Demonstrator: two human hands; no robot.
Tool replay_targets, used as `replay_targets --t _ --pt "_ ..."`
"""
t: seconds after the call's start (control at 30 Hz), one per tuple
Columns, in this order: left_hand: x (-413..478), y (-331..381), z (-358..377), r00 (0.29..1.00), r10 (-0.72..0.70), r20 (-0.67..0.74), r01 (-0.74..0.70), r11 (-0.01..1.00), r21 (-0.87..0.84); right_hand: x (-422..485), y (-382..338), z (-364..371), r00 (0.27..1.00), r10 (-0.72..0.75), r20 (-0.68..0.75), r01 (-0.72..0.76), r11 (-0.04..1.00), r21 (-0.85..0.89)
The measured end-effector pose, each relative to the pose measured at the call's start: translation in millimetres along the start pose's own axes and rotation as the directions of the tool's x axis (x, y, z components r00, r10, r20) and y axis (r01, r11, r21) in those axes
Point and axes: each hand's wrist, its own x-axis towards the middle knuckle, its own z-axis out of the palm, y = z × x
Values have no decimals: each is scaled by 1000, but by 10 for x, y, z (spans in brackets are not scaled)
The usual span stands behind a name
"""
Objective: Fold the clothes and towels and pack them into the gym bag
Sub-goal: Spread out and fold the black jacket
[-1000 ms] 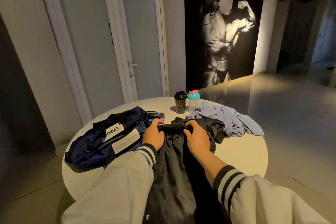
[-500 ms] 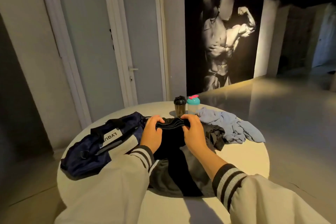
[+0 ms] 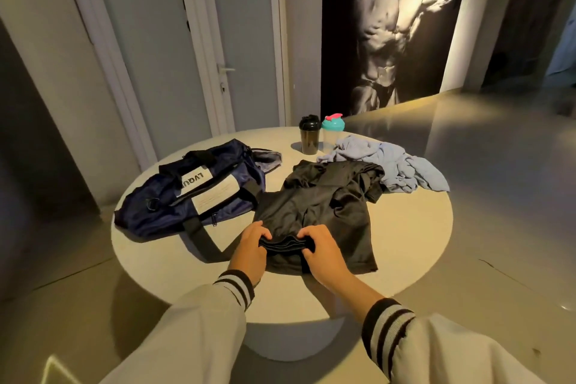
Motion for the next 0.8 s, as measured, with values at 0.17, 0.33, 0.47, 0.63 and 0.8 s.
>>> replay_targets --t 0.17,0.33,0.47,0.63,0.8 --pt "-148 -29 7 998 46 35 -48 997 56 -163 44 54 999 -29 -27 29 1000 1" --pt "-251 -32 17 987 164 -9 -154 943 294 -230 34 10 998 0 -61 2 1000 24" --pt "-368 -73 -13 989 147 29 -149 950 275 -271 12 24 1000 -20 -11 20 1000 1" --pt "-500 -60 -36 992 123 -4 -117 952 282 -308 11 -6 993 -22 116 26 999 -35" --pt "-541 -49 -33 990 142 -3 -136 957 255 -362 53 -4 992 -22 128 31 997 -67"
